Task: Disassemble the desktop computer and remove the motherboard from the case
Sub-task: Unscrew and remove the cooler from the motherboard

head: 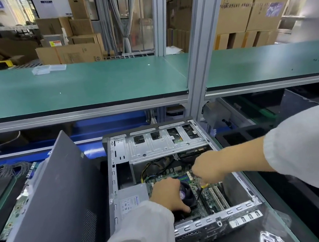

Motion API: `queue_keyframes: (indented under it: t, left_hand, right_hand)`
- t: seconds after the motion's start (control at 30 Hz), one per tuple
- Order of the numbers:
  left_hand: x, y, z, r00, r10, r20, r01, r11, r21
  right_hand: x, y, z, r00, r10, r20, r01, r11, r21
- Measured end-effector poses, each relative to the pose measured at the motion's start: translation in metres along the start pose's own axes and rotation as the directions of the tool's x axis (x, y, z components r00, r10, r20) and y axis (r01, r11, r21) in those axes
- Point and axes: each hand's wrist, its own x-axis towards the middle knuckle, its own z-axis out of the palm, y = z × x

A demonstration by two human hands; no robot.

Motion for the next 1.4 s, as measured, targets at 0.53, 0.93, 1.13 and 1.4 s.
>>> queue_keyframes:
  t: [0.53,0.93,1.13,1.4]
  left_hand:
    - [0.0,-0.001,0.0,1.0,0.006,-0.017,-0.006,1.0,0.006]
    - [-0.002,-0.001,0.0,1.0,0.013,-0.025,-0.013,1.0,0.009]
    - [0.001,-0.001,0.001,1.0,0.014,-0.01,-0.014,0.999,0.031]
    - [0.002,-0.002,0.001,1.0,0.011,-0.022,-0.011,1.0,0.028]
  right_hand:
    - [0.001,0.004,-0.005,0.993,0.073,0.089,-0.085,0.985,0.15]
    - [0.007,0.016,-0.006,0.961,0.087,0.262,-0.255,0.643,0.722]
    - [-0.002,-0.002,0.01,0.939,-0.311,-0.146,0.218,0.868,-0.445]
    - [0.001,0.005,0.007,0.99,0.034,-0.137,-0.002,0.975,0.223]
